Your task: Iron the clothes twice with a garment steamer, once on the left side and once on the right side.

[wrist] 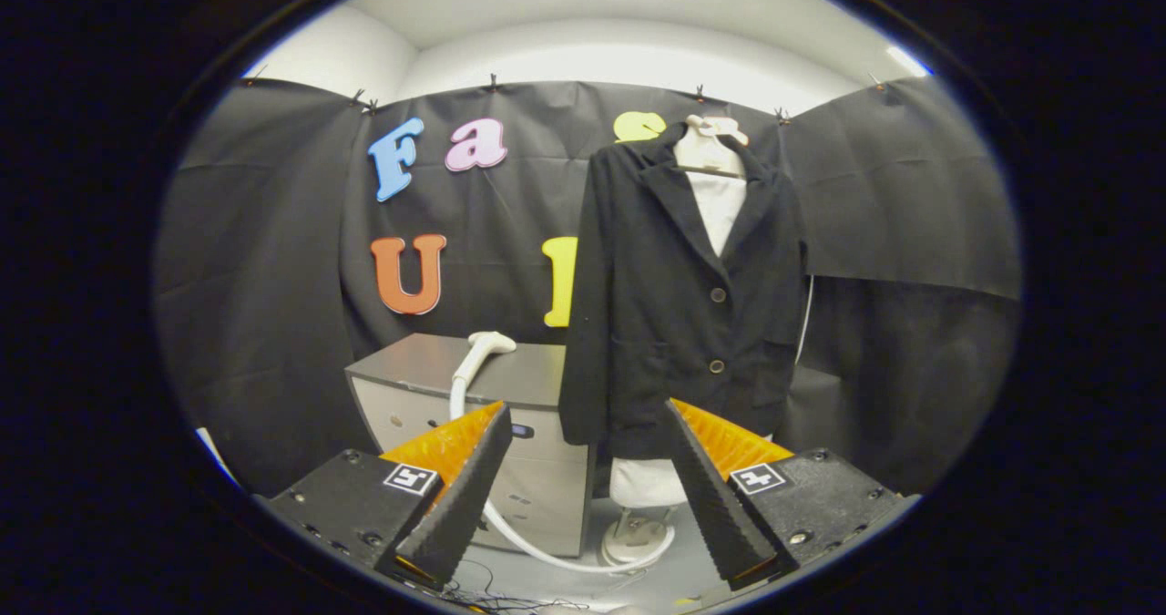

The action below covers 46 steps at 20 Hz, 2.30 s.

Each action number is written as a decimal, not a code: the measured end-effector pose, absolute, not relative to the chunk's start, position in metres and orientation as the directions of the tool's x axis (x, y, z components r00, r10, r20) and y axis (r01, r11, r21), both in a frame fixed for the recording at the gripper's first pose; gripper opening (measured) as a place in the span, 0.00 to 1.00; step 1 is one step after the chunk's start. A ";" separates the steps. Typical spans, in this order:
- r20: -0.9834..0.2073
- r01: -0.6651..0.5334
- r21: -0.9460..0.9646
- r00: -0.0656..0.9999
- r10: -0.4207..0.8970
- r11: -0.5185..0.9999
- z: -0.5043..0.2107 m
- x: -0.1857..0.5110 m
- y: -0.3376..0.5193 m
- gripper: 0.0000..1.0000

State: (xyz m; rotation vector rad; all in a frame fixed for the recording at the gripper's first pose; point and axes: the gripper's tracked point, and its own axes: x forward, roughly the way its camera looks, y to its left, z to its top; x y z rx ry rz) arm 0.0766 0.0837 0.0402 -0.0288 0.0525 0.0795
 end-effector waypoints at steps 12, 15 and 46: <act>-0.221 -0.252 0.010 0.943 0.248 0.968 0.041 0.282 0.238 1.00; -0.301 -0.264 0.015 0.919 0.256 0.964 0.018 0.338 0.264 1.00; -0.618 -0.220 0.078 0.755 0.220 0.972 -0.055 0.495 0.327 0.38</act>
